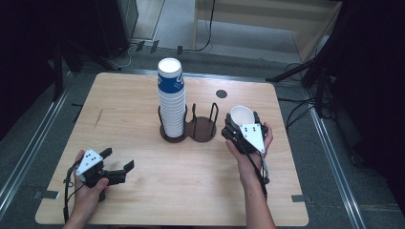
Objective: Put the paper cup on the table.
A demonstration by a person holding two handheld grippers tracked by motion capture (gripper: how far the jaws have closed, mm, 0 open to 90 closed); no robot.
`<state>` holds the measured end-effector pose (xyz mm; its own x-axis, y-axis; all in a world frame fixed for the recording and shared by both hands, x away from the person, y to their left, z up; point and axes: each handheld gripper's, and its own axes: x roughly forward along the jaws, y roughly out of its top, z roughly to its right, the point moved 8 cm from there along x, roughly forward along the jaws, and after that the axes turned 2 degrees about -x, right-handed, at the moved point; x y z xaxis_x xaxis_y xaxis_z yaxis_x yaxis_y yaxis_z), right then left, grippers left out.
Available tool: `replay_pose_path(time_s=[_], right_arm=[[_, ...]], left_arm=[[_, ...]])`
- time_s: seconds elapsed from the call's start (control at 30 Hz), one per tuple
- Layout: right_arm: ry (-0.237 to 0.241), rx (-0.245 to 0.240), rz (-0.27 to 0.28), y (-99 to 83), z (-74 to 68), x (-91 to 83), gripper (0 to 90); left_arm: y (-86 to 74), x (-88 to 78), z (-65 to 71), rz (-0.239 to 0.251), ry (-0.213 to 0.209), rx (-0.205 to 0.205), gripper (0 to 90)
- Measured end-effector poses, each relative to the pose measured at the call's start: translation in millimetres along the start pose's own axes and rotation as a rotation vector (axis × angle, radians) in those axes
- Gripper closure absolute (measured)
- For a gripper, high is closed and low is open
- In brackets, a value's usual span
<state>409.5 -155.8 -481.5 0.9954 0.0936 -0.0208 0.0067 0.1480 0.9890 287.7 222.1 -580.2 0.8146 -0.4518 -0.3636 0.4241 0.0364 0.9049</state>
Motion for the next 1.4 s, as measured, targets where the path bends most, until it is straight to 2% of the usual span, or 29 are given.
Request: replay_pose_path(time_s=[0.27, 0.4, 0.93, 1.17, 1.4], right_arm=[[-0.011, -0.007, -0.012, -9.6, 8.0, 17.8, 13.6], [-0.014, 0.025, -0.019, -15.9, 12.2, 25.5, 13.6], [-0.059, -0.033, -0.068, -45.7, 23.0, 51.0, 13.1], [-0.064, -0.053, -0.104, -58.0, 29.9, 60.5, 13.0], [-0.042, -0.067, -0.165, -72.9, 28.1, 66.6, 12.7]], left_arm=[[0.0, 0.0, 0.1, 0.000, -0.002, -0.001, 0.0], [0.1, -0.1, 0.0, 0.002, -0.003, -0.001, 0.0], [0.2, -0.2, -0.2, 0.004, -0.003, -0.002, 0.0], [0.2, -0.2, -0.1, 0.003, -0.003, -0.001, 0.0], [0.1, -0.2, -0.1, 0.003, -0.002, 0.000, 0.0]])
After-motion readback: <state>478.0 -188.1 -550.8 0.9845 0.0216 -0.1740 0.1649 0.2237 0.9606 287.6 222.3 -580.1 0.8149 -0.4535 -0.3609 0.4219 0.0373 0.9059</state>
